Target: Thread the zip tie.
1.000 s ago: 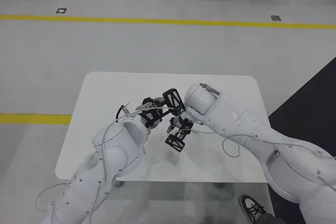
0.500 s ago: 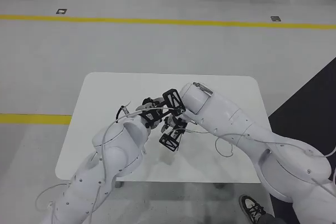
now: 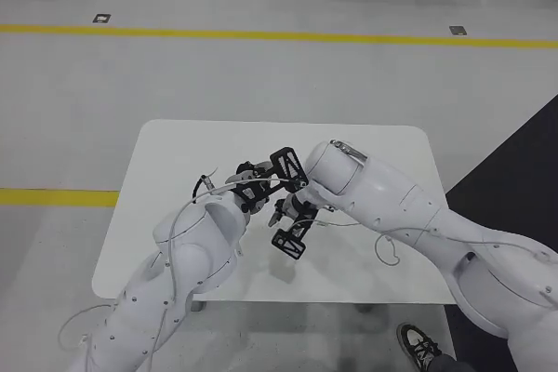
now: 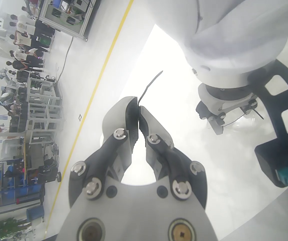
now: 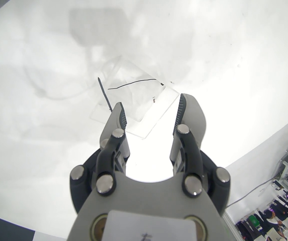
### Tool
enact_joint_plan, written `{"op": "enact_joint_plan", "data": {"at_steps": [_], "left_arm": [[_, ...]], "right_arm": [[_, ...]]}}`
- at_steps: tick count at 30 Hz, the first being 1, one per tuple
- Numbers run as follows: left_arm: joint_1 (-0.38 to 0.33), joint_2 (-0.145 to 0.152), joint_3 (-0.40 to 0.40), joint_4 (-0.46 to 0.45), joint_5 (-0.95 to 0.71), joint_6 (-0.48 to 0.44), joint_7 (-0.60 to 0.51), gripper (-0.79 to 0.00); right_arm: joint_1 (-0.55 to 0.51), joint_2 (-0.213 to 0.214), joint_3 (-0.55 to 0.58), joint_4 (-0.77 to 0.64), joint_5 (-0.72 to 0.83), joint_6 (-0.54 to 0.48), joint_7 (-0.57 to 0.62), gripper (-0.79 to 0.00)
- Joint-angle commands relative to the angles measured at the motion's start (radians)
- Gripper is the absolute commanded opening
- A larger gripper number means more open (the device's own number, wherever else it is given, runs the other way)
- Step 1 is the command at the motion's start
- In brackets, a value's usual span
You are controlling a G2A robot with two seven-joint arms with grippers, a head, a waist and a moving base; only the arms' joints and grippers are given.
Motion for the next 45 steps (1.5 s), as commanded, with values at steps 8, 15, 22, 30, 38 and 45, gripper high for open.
{"op": "enact_joint_plan", "data": {"at_steps": [8,15,22,30,38,45], "left_arm": [[0.0,0.0,0.0,0.0,0.0,0.0,0.0,-0.785],[0.0,0.0,0.0,0.0,0.0,0.0,0.0,-0.785],[0.0,0.0,0.0,0.0,0.0,0.0,0.0,-0.785],[0.0,0.0,0.0,0.0,0.0,0.0,0.0,-0.785],[0.0,0.0,0.0,0.0,0.0,0.0,0.0,-0.785],[0.0,0.0,0.0,0.0,0.0,0.0,0.0,-0.785]], "right_arm": [[0.006,0.041,0.0,-0.044,-0.035,0.0,0.0,0.0],[-0.005,0.05,0.015,-0.07,0.005,0.02,0.013,0.0],[-0.014,0.066,0.0,-0.066,0.012,0.02,-0.019,0.0],[-0.043,0.064,0.0,-0.059,-0.009,0.0,0.001,-0.068],[-0.021,0.069,0.0,-0.068,-0.001,0.003,-0.002,-0.252],[-0.039,0.063,0.0,-0.043,-0.022,0.0,0.001,-0.314]]}}
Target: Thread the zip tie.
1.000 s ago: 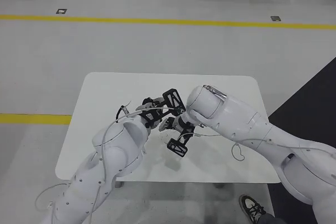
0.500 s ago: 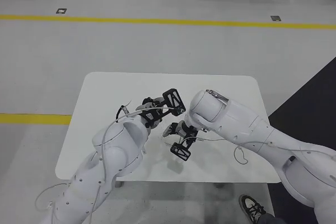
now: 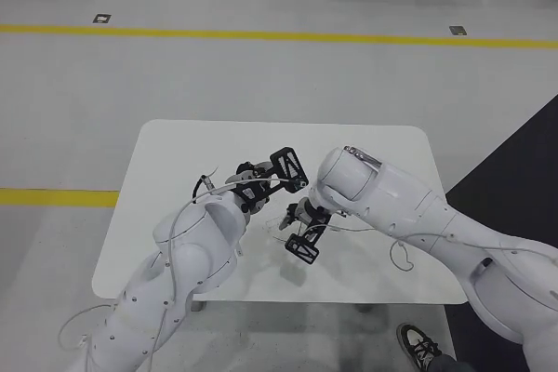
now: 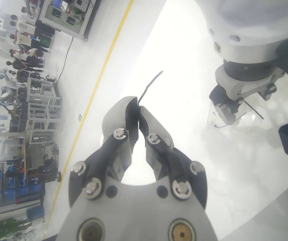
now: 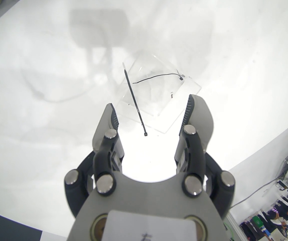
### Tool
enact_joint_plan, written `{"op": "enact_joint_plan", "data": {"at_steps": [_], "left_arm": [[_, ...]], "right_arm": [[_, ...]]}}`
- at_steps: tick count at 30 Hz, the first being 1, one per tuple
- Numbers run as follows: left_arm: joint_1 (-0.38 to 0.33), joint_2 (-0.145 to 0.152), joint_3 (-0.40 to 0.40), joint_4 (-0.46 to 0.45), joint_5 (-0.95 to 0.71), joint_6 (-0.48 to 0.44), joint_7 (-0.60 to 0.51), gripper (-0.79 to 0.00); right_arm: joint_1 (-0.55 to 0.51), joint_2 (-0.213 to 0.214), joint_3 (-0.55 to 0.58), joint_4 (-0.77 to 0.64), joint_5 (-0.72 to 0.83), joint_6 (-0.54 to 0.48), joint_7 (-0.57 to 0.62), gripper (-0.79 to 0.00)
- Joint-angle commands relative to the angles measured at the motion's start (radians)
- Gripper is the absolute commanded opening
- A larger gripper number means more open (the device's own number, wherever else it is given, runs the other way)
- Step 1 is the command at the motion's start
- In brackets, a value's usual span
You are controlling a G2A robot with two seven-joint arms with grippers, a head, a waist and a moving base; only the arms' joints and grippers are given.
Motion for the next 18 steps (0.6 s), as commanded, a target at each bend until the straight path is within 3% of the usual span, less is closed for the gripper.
{"op": "enact_joint_plan", "data": {"at_steps": [1,6,18], "left_arm": [[0.0,0.0,0.0,0.0,0.0,0.0,0.0,-0.785],[0.0,0.0,0.0,0.0,0.0,0.0,0.0,-0.785],[0.0,0.0,0.0,0.0,0.0,0.0,0.0,-0.785]], "right_arm": [[-0.003,-0.006,0.0,0.008,-0.013,0.0,0.0,-0.326],[-0.002,-0.023,0.0,0.031,-0.035,0.0,0.0,-0.394],[-0.003,-0.054,0.0,0.068,-0.059,0.0,0.0,-0.416]]}}
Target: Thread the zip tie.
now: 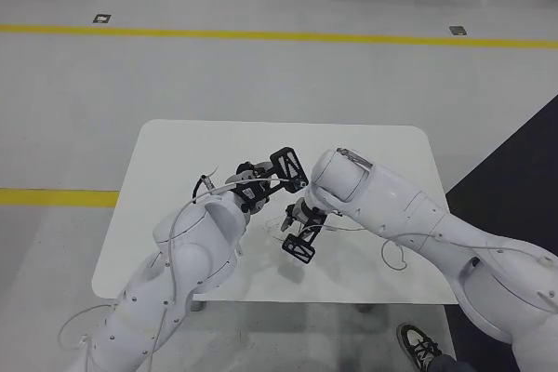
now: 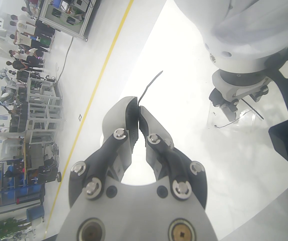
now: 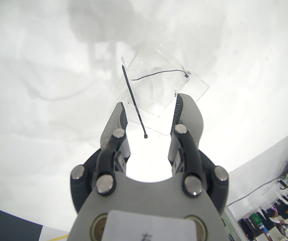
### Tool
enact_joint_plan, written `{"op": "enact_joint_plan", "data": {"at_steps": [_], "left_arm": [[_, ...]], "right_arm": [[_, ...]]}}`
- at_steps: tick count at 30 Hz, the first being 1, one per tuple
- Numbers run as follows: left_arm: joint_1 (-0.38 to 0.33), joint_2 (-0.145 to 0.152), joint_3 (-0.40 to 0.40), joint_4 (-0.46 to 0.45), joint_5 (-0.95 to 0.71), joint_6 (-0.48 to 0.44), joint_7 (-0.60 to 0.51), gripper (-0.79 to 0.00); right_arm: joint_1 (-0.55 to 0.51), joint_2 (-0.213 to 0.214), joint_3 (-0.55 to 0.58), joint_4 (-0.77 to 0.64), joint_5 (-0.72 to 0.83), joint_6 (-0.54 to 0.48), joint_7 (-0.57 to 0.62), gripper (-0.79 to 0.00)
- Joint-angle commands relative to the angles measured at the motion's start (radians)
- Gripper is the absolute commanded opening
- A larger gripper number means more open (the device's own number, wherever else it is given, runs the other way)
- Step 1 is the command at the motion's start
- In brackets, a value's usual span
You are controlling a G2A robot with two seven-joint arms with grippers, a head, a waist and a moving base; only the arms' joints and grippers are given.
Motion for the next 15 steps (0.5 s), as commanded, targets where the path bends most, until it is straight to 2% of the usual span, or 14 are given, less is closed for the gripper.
{"op": "enact_joint_plan", "data": {"at_steps": [1,15], "left_arm": [[0.0,0.0,0.0,0.0,0.0,0.0,0.0,-0.785],[0.0,0.0,0.0,0.0,0.0,0.0,0.0,-0.785]], "right_arm": [[-0.001,-0.004,0.0,0.004,-0.001,0.0,0.0,-0.416],[-0.015,-0.032,0.0,0.041,-0.018,0.0,0.0,-0.446]]}}
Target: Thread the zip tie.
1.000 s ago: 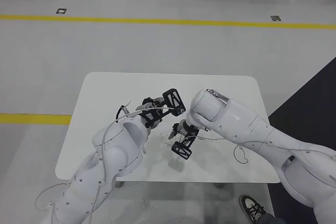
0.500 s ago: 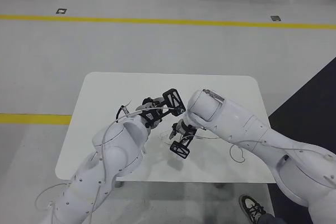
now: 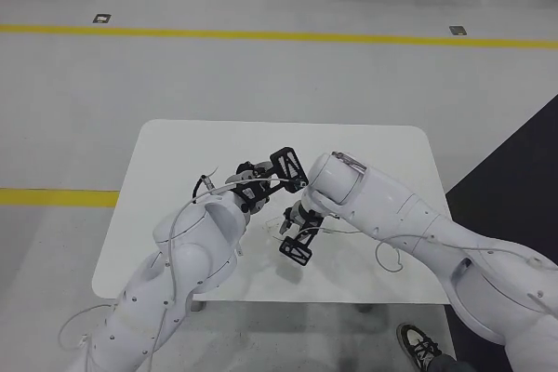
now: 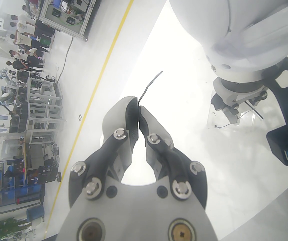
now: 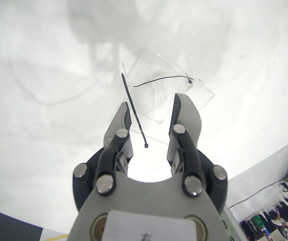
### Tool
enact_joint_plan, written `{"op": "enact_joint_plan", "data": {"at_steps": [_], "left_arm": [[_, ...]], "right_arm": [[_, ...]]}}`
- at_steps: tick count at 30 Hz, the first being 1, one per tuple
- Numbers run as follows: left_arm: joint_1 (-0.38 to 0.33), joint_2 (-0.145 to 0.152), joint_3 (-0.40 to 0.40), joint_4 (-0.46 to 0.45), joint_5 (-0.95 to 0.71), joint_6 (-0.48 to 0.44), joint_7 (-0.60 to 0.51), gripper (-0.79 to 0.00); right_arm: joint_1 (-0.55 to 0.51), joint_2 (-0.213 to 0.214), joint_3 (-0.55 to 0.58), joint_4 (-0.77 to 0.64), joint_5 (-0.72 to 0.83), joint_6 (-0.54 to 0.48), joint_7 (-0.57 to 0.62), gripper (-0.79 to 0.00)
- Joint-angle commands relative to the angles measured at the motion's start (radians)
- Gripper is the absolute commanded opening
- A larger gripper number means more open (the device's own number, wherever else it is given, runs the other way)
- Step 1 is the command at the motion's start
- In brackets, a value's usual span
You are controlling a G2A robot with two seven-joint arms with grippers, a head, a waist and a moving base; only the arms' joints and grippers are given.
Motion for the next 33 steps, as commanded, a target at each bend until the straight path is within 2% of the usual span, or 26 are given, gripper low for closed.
{"op": "enact_joint_plan", "data": {"at_steps": [1,8,13,21,32,33], "left_arm": [[0.0,0.0,0.0,0.0,0.0,0.0,0.0,-0.785],[0.0,0.0,0.0,0.0,0.0,0.0,0.0,-0.785],[0.0,0.0,0.0,0.0,0.0,0.0,0.0,-0.785],[0.0,0.0,0.0,0.0,0.0,0.0,0.0,-0.785],[0.0,0.0,0.0,0.0,0.0,0.0,0.0,-0.785],[0.0,0.0,0.0,0.0,0.0,0.0,0.0,-0.785]], "right_arm": [[0.0,-0.003,0.0,0.005,-0.001,0.0,0.0,-0.449],[0.002,-0.013,0.0,0.022,-0.005,0.0,0.0,-0.465],[-0.002,-0.017,0.0,0.031,-0.006,0.0,0.0,-0.52],[-0.029,-0.03,0.0,0.047,-0.032,0.0,0.0,-0.533],[-0.02,-0.049,0.0,0.068,-0.035,0.0,0.0,-0.668],[-0.02,-0.05,0.0,0.07,-0.034,0.0,0.0,-0.705]]}}
